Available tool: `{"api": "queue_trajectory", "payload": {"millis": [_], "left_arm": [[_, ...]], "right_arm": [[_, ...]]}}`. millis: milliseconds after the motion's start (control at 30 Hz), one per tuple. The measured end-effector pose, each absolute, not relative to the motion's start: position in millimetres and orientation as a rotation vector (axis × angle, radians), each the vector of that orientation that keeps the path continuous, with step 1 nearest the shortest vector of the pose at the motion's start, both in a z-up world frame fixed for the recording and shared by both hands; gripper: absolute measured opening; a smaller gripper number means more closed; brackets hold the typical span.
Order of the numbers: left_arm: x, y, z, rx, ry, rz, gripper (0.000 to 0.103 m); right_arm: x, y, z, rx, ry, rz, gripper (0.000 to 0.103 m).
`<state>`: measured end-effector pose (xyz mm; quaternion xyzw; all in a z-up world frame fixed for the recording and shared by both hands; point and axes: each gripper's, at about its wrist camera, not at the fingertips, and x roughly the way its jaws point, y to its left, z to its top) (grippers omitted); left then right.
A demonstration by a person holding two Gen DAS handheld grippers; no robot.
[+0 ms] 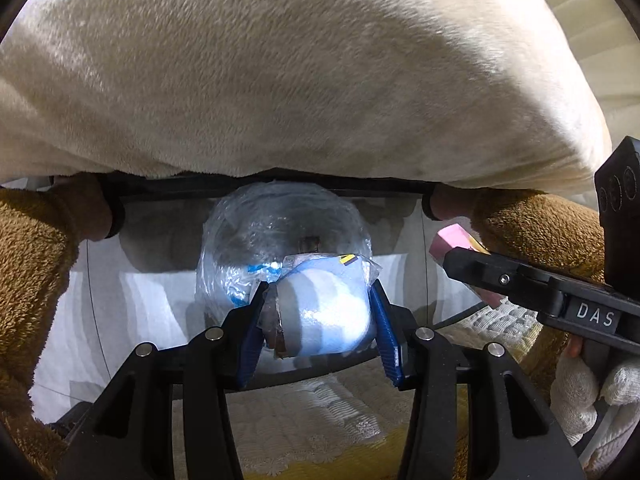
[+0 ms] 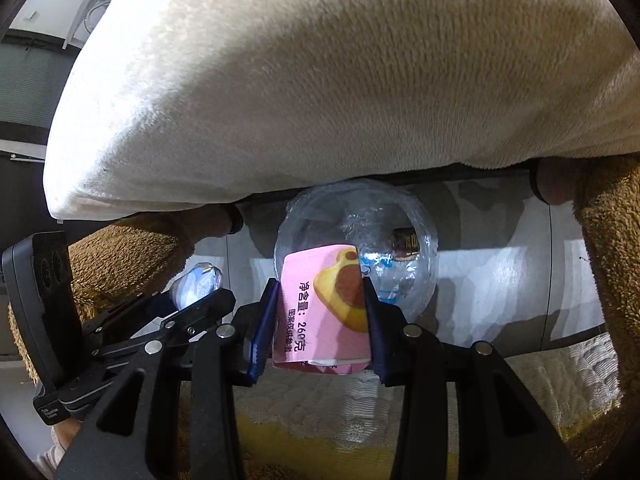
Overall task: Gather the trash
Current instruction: 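Lower both tools into the floor bag and open them to drop the items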
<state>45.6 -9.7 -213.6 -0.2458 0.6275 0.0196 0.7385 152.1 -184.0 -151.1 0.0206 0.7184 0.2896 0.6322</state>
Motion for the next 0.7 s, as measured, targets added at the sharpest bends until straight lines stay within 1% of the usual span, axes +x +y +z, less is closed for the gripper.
{"api": "queue_trajectory", "payload": {"millis": [433, 467, 500, 533, 567, 700], "left_arm": [[46.9, -8.8, -219.3, -0.546, 1.415, 0.038, 0.048], [46.6, -7.3, -219.3, -0.555, 1.414, 0.040, 0.053], [46.1, -6.0, -218.6, -0.557, 1.410, 0.046, 0.061], [45.7, -4.9, -217.5, -0.558, 1.404, 0.054, 0.064], [45.4, -3.7, -217.1, -0.565, 1.399, 0.057, 0.066], [45.0, -1.7, -214.5, -0.572, 1.386, 0.062, 0.066]], "right_arm": [[150.6, -181.1, -157.7, 0.055, 1.673, 0.653, 0.042], [151.2, -182.0, -157.8, 0.064, 1.672, 0.650, 0.044], [152.5, -183.6, -157.7, 0.071, 1.669, 0.641, 0.052], [153.5, -185.3, -156.7, 0.082, 1.665, 0.631, 0.059], [154.6, -186.7, -156.0, 0.094, 1.664, 0.628, 0.059], [156.7, -187.9, -152.3, 0.102, 1.648, 0.632, 0.059]]}}
